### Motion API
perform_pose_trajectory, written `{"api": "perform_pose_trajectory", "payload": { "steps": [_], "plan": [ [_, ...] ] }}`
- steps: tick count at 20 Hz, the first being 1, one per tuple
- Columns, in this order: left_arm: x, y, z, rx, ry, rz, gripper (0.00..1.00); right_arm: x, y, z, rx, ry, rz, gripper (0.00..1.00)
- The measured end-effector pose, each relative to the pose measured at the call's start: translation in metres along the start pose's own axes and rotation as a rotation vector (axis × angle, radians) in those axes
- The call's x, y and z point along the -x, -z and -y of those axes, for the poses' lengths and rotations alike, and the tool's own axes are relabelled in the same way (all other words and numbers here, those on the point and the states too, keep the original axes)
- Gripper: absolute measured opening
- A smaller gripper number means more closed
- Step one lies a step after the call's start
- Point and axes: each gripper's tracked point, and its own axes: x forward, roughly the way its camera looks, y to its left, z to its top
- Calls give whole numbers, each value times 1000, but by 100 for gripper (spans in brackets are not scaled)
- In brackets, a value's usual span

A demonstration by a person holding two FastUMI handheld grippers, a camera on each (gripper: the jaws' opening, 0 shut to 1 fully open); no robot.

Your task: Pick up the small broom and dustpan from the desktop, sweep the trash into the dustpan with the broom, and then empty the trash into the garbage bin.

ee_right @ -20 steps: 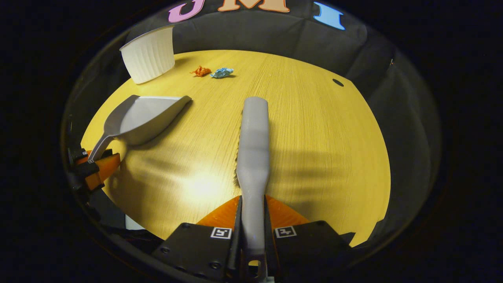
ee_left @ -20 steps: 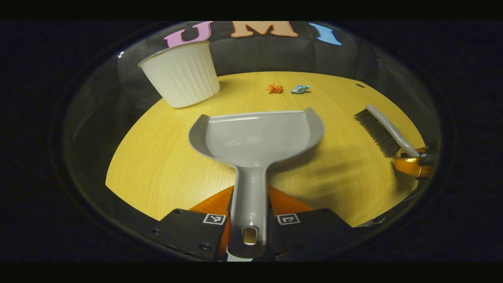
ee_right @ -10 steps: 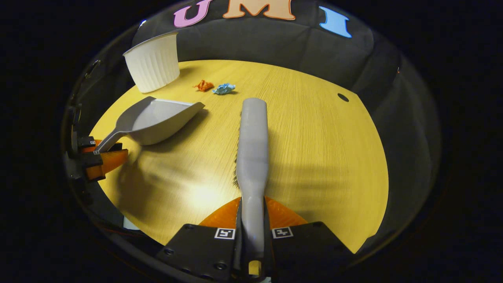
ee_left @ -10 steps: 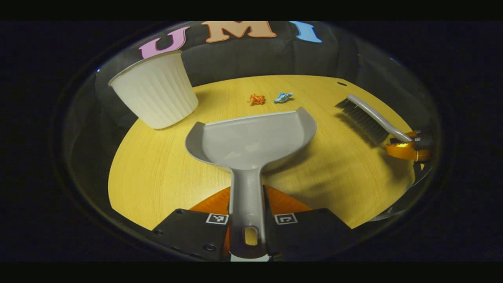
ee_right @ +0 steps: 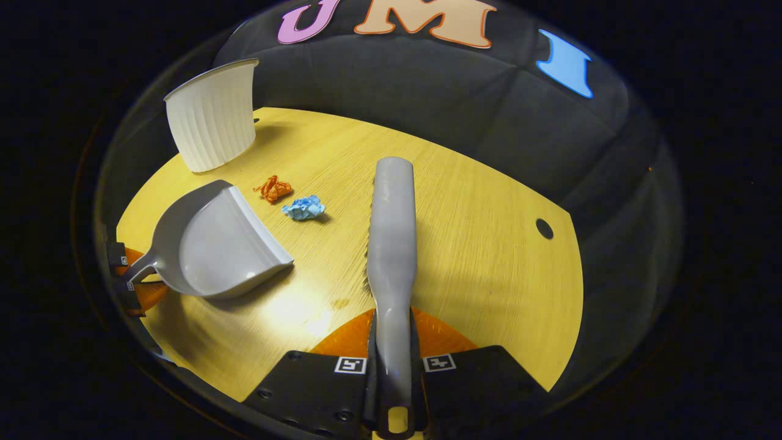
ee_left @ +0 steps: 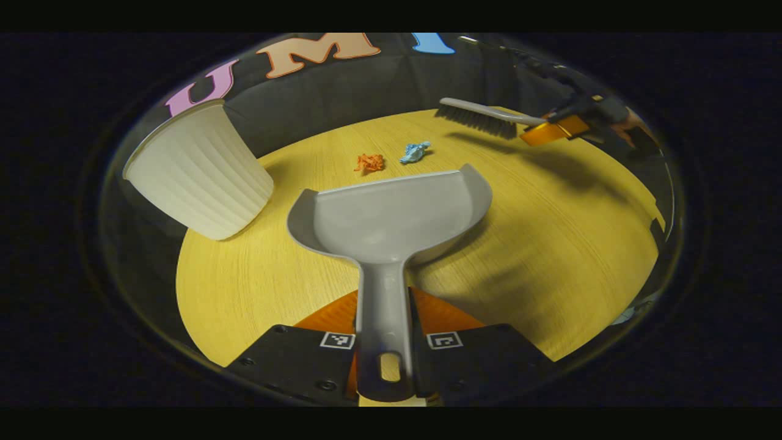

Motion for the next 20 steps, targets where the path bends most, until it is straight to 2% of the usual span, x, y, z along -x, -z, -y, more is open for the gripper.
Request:
{"api": "perform_pose_trajectory", "payload": {
  "steps": [6, 8, 9, 10, 12, 14, 16, 17, 18, 19, 20],
  "plan": [
    [1, 1, 2, -24, 22, -15, 28, -58, -46, -19, 230, -77, -34, 18],
    [2, 1, 2, -39, 32, -28, 28, -71, -49, -37, 290, -136, -66, 18],
    [2, 0, 2, -41, 38, -30, 28, -73, -49, -46, 324, -168, -92, 22],
    [3, 0, 2, -44, 43, -40, 28, -73, -52, -53, 372, -193, -100, 14],
    [5, 0, 3, -46, 52, -52, 28, -66, -58, -66, 484, -239, -111, 18],
    [6, -2, 3, -50, 50, -49, 28, -43, -59, -89, 561, -363, -123, 18],
    [6, -2, 3, -53, 50, -41, 28, -21, -57, -107, 588, -487, -143, 16],
    [5, -2, 3, -51, 51, -36, 28, -11, -53, -110, 593, -532, -175, 18],
    [6, 0, 3, -51, 53, -35, 28, -16, -61, -99, 599, -552, -192, 16],
    [5, -1, 3, -47, 53, -26, 28, -17, -65, -98, 580, -562, -183, 19],
    [5, -2, 3, -40, 50, -16, 28, -16, -78, -92, 521, -580, -157, 19]
  ]
}}
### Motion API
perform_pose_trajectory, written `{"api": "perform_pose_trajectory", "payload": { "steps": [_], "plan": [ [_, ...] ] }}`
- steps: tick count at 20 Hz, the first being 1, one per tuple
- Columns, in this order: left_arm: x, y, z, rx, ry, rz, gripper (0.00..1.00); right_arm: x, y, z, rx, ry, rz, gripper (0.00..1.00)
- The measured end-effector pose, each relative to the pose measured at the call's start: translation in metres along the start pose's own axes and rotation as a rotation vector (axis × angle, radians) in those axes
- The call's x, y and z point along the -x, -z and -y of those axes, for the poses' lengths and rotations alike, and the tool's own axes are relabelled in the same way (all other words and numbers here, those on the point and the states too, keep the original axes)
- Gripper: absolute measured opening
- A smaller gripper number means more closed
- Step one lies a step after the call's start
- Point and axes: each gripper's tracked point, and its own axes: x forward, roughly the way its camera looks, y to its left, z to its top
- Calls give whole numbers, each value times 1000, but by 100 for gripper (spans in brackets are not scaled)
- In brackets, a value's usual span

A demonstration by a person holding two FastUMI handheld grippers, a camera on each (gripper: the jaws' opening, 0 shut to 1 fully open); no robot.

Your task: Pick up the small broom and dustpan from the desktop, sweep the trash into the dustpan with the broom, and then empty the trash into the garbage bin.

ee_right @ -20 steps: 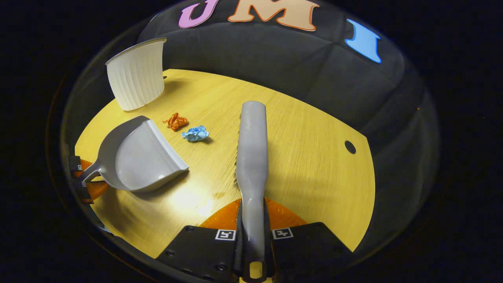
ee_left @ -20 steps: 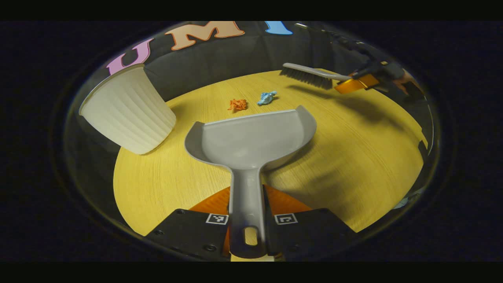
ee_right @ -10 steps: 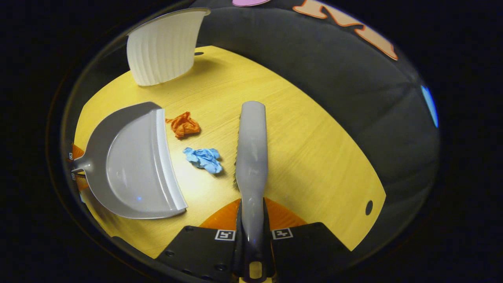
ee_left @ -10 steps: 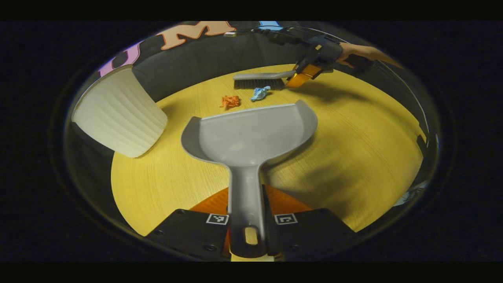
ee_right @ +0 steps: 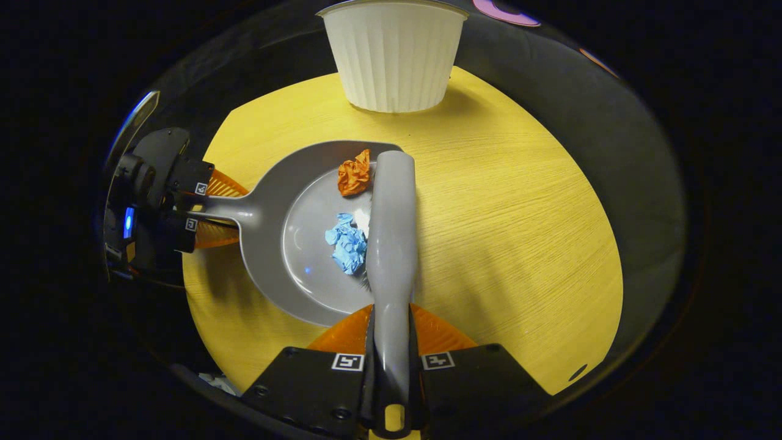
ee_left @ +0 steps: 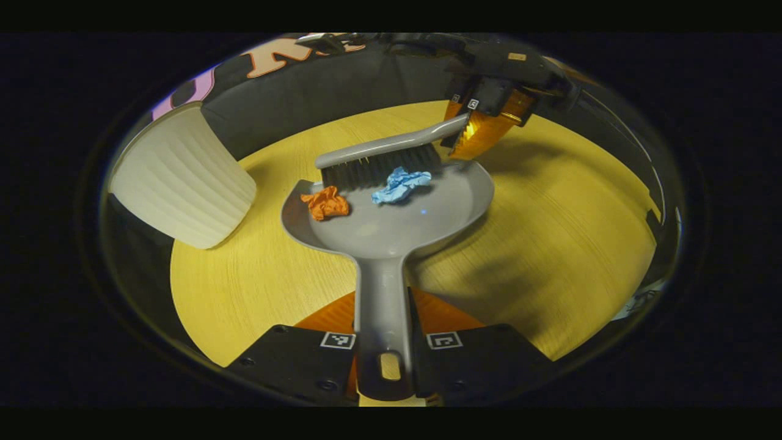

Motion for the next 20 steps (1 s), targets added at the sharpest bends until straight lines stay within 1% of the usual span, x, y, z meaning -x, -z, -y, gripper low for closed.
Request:
{"api": "perform_pose_trajectory", "payload": {
  "steps": [2, 4, 7, 9, 11, 12, 13, 16, 18, 20],
  "plan": [
    [-1, -3, 0, 12, -14, 30, 28, 25, -4, 14, -121, -2, 120, 18],
    [-3, -3, -2, 32, -29, 58, 28, 52, -2, 29, -217, 68, 230, 19],
    [1, -13, -4, 67, -50, 119, 28, 104, 5, 52, -388, 160, 408, 19],
    [5, -24, -8, 88, -61, 173, 27, 133, 32, 66, -478, 230, 481, 18],
    [9, -34, -9, 101, -75, 215, 27, 155, 66, 73, -573, 265, 538, 19],
    [13, -41, -10, 103, -84, 240, 27, 163, 86, 72, -620, 265, 551, 18],
    [17, -49, -14, 103, -96, 265, 27, 165, 112, 66, -659, 264, 560, 18],
    [23, -65, -21, 117, -120, 324, 27, 149, 186, 50, -739, 273, 565, 18],
    [29, -79, -27, 126, -143, 369, 27, 130, 223, 35, -795, 252, 567, 18],
    [33, -87, -31, 118, -181, 404, 27, 117, 251, 14, -840, 223, 574, 18]
  ]
}}
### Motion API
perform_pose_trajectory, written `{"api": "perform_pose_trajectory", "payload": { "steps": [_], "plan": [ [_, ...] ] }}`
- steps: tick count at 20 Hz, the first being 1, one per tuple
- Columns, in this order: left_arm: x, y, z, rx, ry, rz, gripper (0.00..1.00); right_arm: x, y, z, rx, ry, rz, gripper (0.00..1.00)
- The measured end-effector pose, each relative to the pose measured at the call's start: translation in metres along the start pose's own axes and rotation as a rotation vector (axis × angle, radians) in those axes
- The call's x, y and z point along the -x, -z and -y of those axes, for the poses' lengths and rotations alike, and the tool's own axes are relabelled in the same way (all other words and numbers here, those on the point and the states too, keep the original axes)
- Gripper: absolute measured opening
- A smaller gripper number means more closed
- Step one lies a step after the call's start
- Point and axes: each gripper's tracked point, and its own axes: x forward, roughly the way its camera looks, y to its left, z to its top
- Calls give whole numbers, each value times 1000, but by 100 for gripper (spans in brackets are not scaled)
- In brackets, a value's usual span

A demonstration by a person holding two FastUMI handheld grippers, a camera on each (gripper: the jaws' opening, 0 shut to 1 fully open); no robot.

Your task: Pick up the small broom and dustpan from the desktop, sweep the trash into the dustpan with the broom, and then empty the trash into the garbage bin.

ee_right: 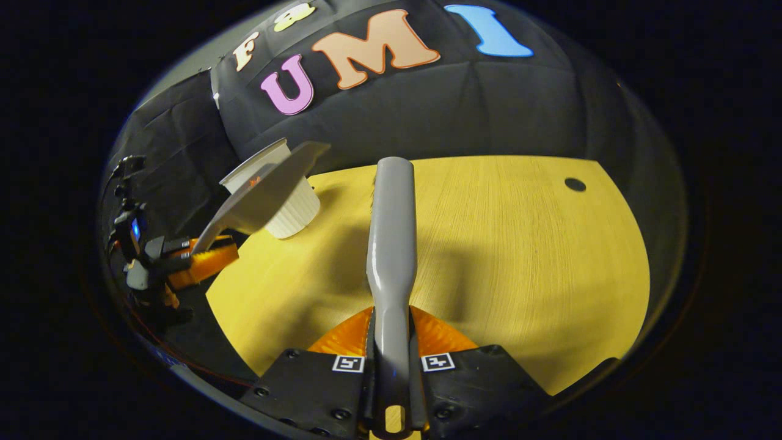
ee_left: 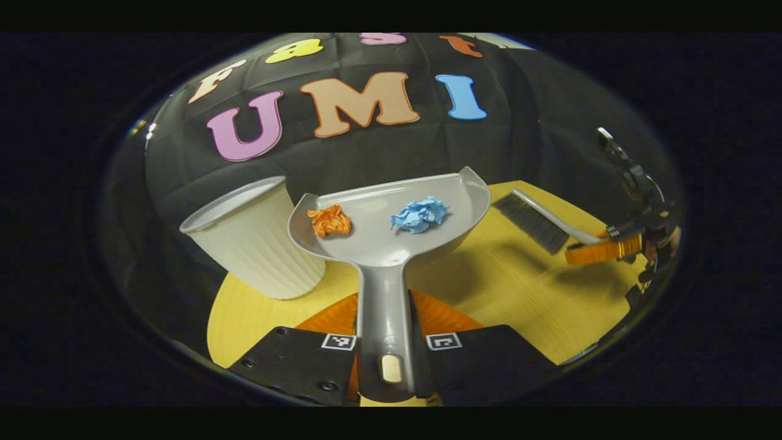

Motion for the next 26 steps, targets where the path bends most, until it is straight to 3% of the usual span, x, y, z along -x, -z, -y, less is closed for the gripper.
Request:
{"api": "perform_pose_trajectory", "payload": {
  "steps": [2, 5, 12, 15, 21, 26],
  "plan": [
    [1, -23, -9, -17, -33, 23, 27, 7, 29, 7, -14, -4, -8, 18],
    [6, -54, -35, -55, -91, 62, 27, 17, 39, 6, -23, -20, -7, 18],
    [30, -104, -167, -201, -357, 97, 27, -7, 45, 9, -12, -54, -28, 18],
    [37, -100, -217, -278, -438, 47, 26, -18, 48, 10, 1, -59, -47, 18],
    [40, -74, -272, -473, -529, -85, 27, -27, 52, 7, 9, -70, -77, 18],
    [39, -56, -303, -701, -540, -212, 26, -44, 57, 7, 38, -74, -120, 18]
  ]
}}
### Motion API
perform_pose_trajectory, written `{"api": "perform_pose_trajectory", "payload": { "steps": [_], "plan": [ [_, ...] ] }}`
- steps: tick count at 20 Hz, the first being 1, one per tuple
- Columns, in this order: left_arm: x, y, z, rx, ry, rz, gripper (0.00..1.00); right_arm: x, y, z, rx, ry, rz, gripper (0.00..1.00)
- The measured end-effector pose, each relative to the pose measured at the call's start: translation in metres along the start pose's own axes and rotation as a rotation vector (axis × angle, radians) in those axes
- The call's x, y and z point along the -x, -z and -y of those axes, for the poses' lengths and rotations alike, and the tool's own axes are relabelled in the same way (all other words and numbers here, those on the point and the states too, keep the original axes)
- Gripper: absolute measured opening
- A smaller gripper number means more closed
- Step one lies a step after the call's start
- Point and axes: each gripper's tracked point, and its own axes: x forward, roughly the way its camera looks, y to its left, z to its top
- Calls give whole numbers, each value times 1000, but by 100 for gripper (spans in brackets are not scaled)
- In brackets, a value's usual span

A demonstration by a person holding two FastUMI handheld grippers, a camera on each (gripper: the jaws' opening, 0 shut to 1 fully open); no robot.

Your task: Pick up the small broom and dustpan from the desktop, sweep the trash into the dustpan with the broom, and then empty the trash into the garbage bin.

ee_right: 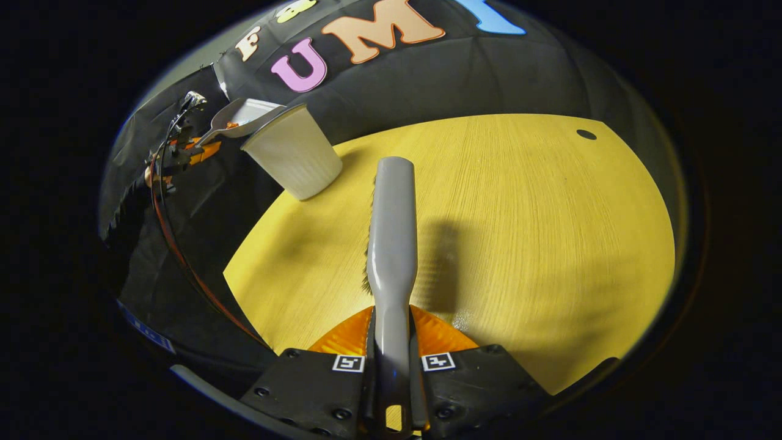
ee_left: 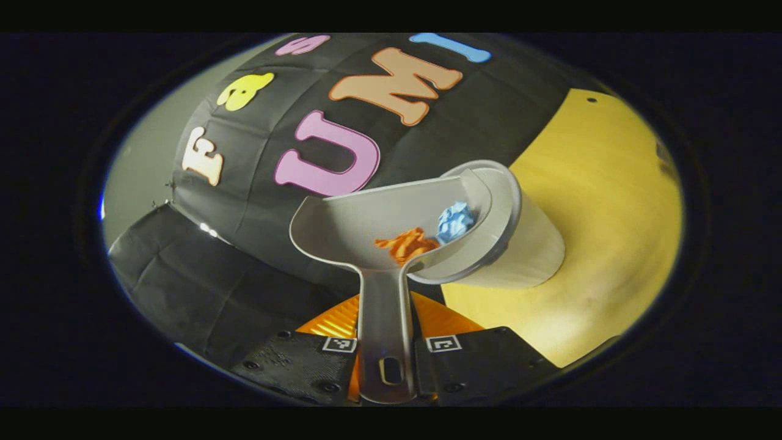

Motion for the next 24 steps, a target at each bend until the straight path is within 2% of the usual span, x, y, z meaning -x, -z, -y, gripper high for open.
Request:
{"api": "perform_pose_trajectory", "payload": {
  "steps": [3, 9, 10, 11, 13, 17, 19, 20, 21, 24],
  "plan": [
    [-7, 9, -10, -220, -11, -40, 27, -4, 0, 1, -1, -4, 1, 18],
    [-26, -12, -65, -725, -103, -52, 27, -4, 1, 0, 2, 2, -3, 18],
    [-25, -21, -71, -785, -114, -42, 27, -4, 1, 0, 3, 4, -6, 18],
    [-24, -21, -75, -802, -115, -45, 27, -4, 1, 0, 6, 5, -8, 19],
    [-22, -23, -73, -753, -103, -34, 27, -4, 1, 1, 9, 6, -9, 18],
    [-14, -16, -49, -402, -31, -14, 29, 0, 0, 1, -3, 5, 10, 18],
    [-3, -19, -36, -268, -5, 12, 24, 0, -4, 0, -14, 13, 49, 18],
    [1, -20, -30, -203, 1, 24, 24, -1, -5, 0, -23, 20, 72, 18],
    [8, -25, -22, -138, 12, 56, 29, -1, -6, -1, -32, 25, 85, 18],
    [34, -51, 11, 88, 73, 131, 26, 4, -12, -1, -49, 47, 113, 18]
  ]
}}
